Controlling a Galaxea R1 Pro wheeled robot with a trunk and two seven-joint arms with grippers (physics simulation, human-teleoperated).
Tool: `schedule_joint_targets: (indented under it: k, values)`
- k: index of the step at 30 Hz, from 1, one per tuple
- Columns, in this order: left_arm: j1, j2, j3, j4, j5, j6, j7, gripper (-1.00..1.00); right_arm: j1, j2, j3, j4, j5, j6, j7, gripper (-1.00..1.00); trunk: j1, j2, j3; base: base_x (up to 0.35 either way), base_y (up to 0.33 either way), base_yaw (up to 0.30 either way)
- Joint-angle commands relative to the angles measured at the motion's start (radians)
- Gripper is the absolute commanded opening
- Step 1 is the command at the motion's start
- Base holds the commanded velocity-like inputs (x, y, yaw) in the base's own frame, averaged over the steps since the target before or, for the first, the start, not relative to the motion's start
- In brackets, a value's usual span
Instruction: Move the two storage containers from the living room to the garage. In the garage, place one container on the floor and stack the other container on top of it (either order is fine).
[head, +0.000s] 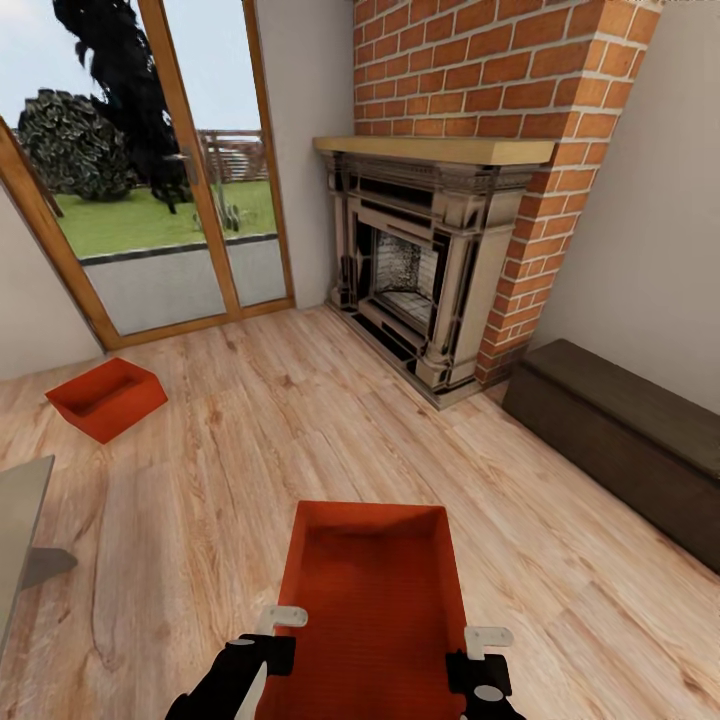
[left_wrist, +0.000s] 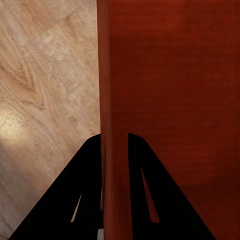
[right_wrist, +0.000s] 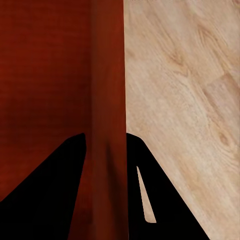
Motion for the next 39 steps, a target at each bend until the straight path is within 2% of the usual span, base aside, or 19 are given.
schedule_joint_targets:
  k: [1,28,39]
  values:
    - [0.001,0.0,0.0,0.0,-0.018,0.006,0.006,-1.0,-0.002,-0.001,-0.014,-0.028,0.011,0.0,-0.007,-1.0,0.0,-0.001,0.0,0.0,0.0,-0.004]
    - [0.001,0.0,-0.001,0.001,-0.018,0.006,0.006,-1.0,-0.002,0.0,-0.014,-0.028,0.012,0.0,-0.007,-1.0,0.0,-0.001,0.041,0.0,0.0,0.0]
    - [0.001,0.0,0.0,0.002,-0.018,0.007,0.006,-1.0,-0.002,0.0,-0.016,-0.03,0.011,0.002,-0.009,-1.0,0.0,-0.001,0.042,0.0,0.0,-0.088]
